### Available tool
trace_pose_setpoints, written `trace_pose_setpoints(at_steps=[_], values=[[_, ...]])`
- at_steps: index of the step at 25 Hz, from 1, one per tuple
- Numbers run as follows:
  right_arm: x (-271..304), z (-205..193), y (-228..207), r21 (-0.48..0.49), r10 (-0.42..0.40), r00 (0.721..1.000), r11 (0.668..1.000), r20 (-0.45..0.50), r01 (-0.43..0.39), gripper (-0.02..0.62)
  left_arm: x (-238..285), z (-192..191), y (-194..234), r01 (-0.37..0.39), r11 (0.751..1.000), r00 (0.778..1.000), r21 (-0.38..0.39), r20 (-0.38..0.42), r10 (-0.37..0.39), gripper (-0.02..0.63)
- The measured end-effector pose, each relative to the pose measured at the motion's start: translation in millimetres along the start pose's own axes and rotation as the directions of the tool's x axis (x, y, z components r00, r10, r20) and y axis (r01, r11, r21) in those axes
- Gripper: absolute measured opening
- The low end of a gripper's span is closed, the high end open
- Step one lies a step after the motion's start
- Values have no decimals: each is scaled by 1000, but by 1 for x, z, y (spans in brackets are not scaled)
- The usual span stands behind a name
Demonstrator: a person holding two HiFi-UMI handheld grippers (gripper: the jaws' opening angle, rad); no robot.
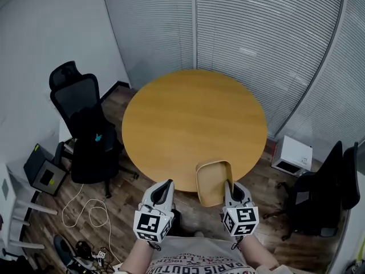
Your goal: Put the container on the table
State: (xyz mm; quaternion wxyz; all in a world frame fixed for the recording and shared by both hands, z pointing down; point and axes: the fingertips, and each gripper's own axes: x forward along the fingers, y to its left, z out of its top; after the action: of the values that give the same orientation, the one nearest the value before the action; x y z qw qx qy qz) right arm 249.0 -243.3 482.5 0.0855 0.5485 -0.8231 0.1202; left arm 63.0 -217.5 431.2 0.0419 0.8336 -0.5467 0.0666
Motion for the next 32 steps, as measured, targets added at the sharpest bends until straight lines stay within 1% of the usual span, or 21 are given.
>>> trace_pose_setpoints(at_steps=[3, 6, 10, 13, 16, 19, 24, 29, 32], values=[[25, 10, -2, -8, -21, 1000, 1000, 3, 21, 11, 28, 0, 16, 37, 999, 999, -2, -2, -37, 6], [57, 22, -6, -10, -61, 998, 998, 13, 61, 11, 59, 5, 39, 76, 997, 997, -5, 13, -76, 6], [100, 32, -5, 19, -115, 993, 993, 0, 115, 11, 97, 12, 76, 133, 991, 991, -10, 10, -133, 6], [137, 43, -1, 28, -147, 989, 989, -6, 148, 11, 126, 20, 108, 179, 984, 984, 0, 12, -179, 6], [176, 44, 5, 44, -173, 984, 984, -32, 175, 11, 152, 22, 148, 195, 981, 981, -6, 9, -195, 6], [213, 36, 11, 50, -193, 979, 979, -69, 197, 11, 178, 15, 180, 216, 976, 976, -13, 0, -216, 6], [272, 10, 8, 70, -230, 959, 967, -166, 244, 11, 216, -5, 216, 254, 967, 966, -36, -32, -255, 6], [325, -21, 7, 146, -228, 935, 950, -271, 275, 11, 238, -26, 240, 271, 960, 959, -70, -66, -276, 6], [351, -39, 1, 152, -238, 916, 942, -323, 299, 11, 247, -29, 247, 305, 947, 949, -97, -56, -311, 6]])
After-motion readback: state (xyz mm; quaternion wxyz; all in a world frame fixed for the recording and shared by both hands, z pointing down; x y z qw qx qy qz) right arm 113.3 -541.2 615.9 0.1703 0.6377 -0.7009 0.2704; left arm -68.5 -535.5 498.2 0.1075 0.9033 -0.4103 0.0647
